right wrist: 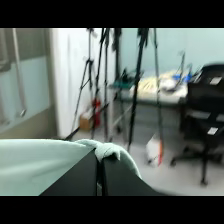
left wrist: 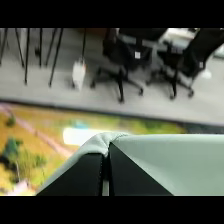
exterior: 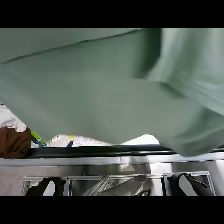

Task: Fold the shirts.

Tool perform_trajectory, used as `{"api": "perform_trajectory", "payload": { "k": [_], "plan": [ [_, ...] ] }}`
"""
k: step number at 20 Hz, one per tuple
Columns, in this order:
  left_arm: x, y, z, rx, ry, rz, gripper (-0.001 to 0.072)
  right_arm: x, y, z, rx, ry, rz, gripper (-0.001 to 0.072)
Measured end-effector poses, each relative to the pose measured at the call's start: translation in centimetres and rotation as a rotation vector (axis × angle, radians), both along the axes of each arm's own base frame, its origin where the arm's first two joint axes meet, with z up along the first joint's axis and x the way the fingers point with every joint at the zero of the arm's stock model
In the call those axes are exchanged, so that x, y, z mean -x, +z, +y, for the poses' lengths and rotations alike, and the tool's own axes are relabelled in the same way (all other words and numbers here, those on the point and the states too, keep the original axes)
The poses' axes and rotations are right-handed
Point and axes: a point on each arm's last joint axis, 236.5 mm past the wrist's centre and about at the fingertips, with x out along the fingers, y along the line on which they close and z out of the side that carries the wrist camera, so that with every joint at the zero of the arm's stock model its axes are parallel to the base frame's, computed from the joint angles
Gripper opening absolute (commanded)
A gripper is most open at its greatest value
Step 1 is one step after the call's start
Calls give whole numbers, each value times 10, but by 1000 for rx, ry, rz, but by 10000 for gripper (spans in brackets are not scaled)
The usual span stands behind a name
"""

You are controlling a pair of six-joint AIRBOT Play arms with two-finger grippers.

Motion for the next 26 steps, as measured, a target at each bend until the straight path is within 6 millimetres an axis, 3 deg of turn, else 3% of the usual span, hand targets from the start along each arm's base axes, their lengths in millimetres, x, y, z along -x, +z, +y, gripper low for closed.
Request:
{"api": "perform_trajectory", "payload": {
  "k": [2,4,10,12,14,16,18,22,26],
  "plan": [
    [-39,-56,-8,13,-80,153,18,-41,-49,-2,-42,61,158,19],
    [-79,-119,-22,17,-157,306,18,-85,-111,0,-93,115,328,19],
    [-188,-337,-30,22,-203,723,18,-212,-349,0,-199,86,795,19],
    [-217,-400,-29,32,-205,818,18,-243,-417,-6,-246,40,879,19],
    [-241,-447,-28,35,-207,877,18,-267,-470,-15,-300,-18,921,19],
    [-264,-475,-26,35,-205,890,18,-285,-506,-26,-338,-75,933,18],
    [-285,-488,-24,33,-199,872,18,-300,-526,-40,-360,-130,921,18],
    [-312,-486,-26,29,-201,821,18,-312,-536,-61,-353,-176,888,18],
    [-306,-491,-21,27,-206,850,18,-297,-543,-69,-243,-151,937,18]
  ]
}}
